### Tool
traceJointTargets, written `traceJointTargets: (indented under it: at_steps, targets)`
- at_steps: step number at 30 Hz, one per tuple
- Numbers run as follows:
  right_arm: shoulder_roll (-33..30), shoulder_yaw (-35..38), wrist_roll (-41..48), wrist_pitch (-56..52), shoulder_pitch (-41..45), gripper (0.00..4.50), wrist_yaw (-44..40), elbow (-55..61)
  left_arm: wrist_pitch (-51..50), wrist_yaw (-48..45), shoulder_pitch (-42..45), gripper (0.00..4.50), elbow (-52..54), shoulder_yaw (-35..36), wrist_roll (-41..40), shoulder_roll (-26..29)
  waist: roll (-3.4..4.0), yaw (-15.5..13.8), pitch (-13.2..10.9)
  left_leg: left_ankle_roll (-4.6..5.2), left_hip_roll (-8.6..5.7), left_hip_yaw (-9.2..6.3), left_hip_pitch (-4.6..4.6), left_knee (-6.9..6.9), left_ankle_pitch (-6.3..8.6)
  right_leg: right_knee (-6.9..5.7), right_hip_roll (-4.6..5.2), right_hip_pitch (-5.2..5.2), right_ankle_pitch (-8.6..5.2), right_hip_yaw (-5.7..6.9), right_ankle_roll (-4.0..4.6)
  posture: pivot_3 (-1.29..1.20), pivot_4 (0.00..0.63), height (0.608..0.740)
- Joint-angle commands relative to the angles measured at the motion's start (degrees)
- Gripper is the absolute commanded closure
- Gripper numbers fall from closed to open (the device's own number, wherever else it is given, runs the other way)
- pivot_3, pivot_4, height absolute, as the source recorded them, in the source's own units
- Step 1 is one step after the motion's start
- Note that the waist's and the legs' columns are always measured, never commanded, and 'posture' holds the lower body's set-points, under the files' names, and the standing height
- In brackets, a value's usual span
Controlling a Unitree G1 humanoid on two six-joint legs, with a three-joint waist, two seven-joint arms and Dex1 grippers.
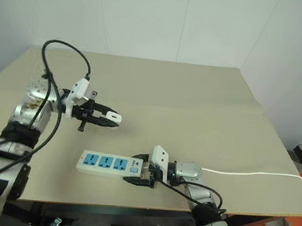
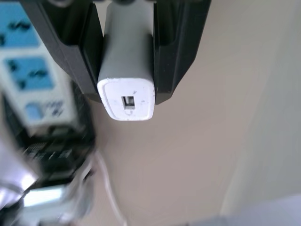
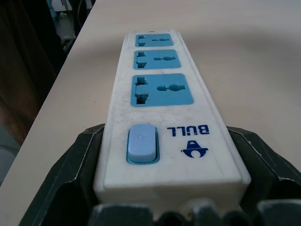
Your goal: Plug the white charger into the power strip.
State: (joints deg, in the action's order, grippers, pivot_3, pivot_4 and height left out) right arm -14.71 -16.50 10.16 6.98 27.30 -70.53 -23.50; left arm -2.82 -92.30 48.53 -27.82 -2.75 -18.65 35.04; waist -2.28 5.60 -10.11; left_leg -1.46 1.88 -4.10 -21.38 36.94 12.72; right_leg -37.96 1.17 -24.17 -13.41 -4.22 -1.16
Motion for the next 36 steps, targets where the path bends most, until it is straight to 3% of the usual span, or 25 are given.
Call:
traceJointTargets:
  at_steps: [1, 7, 13, 18, 36]
  targets:
    - [0.19, -1.23, -1.41, 1.41, 1.12, 1.08, -1.50, -4.29, -7.37, -0.20, -4.88, 3.49, 13.46, 2.43, -7.99, 1.33, 0.01, 0.09, 0.00, 0.00, -0.01, 0.00, 0.01, 0.00, 0.00, 0.00, 0.00, 0.00, 0.00, 0.00, 0.00, 0.00, 0.150, 0.740]
    - [0.72, -1.12, -2.21, 4.09, 2.71, 1.08, -1.54, -9.15, -13.79, 5.12, -15.49, 3.49, 26.97, 2.83, -11.53, 1.41, 0.02, 0.04, 0.02, 0.00, -0.01, 0.02, 0.24, -0.03, 0.00, -0.02, -0.01, 0.18, -0.02, -0.06, 0.02, 0.00, 0.150, 0.740]
    - [0.75, -2.23, -2.48, 4.22, 1.52, 1.08, -2.24, -9.34, -18.13, 7.99, -20.97, 3.49, 31.94, 2.80, -13.52, 2.54, 0.03, 0.05, 0.05, 0.00, 0.01, 0.03, 0.35, -0.03, 0.00, 0.06, -0.04, 0.32, -0.03, -0.08, 0.03, 0.00, 0.150, 0.740]
    - [1.27, -1.93, -2.57, 4.41, 2.34, 1.08, -1.38, -10.11, -19.46, 9.28, -22.65, 3.49, 30.76, 2.22, -12.87, 3.27, 0.03, 0.10, 0.05, 0.00, 0.02, 0.03, 0.35, -0.05, 0.00, 0.10, -0.05, 0.32, -0.04, -0.08, 0.03, 0.00, 0.150, 0.740]
    - [0.96, -1.50, -2.45, 4.01, 1.93, 1.08, -0.41, -8.95, -11.31, 14.60, -27.09, 3.49, 25.46, -1.90, -7.60, -3.86, 0.04, 0.07, 0.10, 0.00, 0.02, 0.04, 0.37, -0.07, 0.00, 0.13, -0.05, 0.33, -0.04, -0.09, 0.05, 0.00, 0.150, 0.740]
